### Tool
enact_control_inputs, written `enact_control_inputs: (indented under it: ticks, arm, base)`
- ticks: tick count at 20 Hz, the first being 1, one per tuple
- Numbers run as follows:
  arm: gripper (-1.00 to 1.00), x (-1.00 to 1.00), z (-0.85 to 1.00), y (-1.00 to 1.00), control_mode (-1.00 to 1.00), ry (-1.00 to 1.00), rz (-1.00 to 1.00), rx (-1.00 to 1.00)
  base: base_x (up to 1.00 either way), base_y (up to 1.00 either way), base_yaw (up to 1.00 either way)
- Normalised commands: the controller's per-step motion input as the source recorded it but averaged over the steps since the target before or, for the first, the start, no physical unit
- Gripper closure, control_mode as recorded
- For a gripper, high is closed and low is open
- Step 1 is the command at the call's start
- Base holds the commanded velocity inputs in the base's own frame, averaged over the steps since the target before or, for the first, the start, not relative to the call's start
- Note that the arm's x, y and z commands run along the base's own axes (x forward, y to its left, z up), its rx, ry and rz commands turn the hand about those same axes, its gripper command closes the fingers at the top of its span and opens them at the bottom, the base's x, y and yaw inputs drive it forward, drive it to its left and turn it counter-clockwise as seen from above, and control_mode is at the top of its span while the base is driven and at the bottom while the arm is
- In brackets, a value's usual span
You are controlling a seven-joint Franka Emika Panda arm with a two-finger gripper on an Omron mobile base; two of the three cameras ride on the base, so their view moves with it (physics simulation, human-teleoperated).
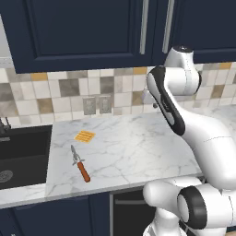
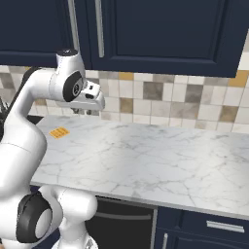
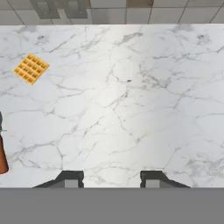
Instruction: Open the cabinet. Pick the bar soap and place it next to the sink. Then close the cabinet.
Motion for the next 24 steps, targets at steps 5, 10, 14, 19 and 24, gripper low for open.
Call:
enact_control_inputs:
  ticks: [5, 10, 14, 19, 24]
  arm:
    - [-1.0, -0.14, 0.0, 0.03, -1.0, -0.02, 0.01, 0.0]
    - [-1.0, -0.53, 0.03, 0.12, -1.0, -0.09, 0.0, 0.02]
    - [-1.0, -0.78, 0.29, -0.12, -1.0, -0.36, 0.0, 0.13]
    - [-1.0, -0.53, 0.28, -0.62, -1.0, -0.44, -0.04, 0.23]
    - [-1.0, -0.41, 0.38, -0.73, -1.0, -0.4, -0.05, 0.2]
  base:
    - [0.0, 0.0, 0.0]
    - [0.0, 0.0, 0.0]
    - [0.0, 0.0, 0.0]
    - [0.0, 0.0, 0.0]
    - [0.0, 0.0, 0.0]
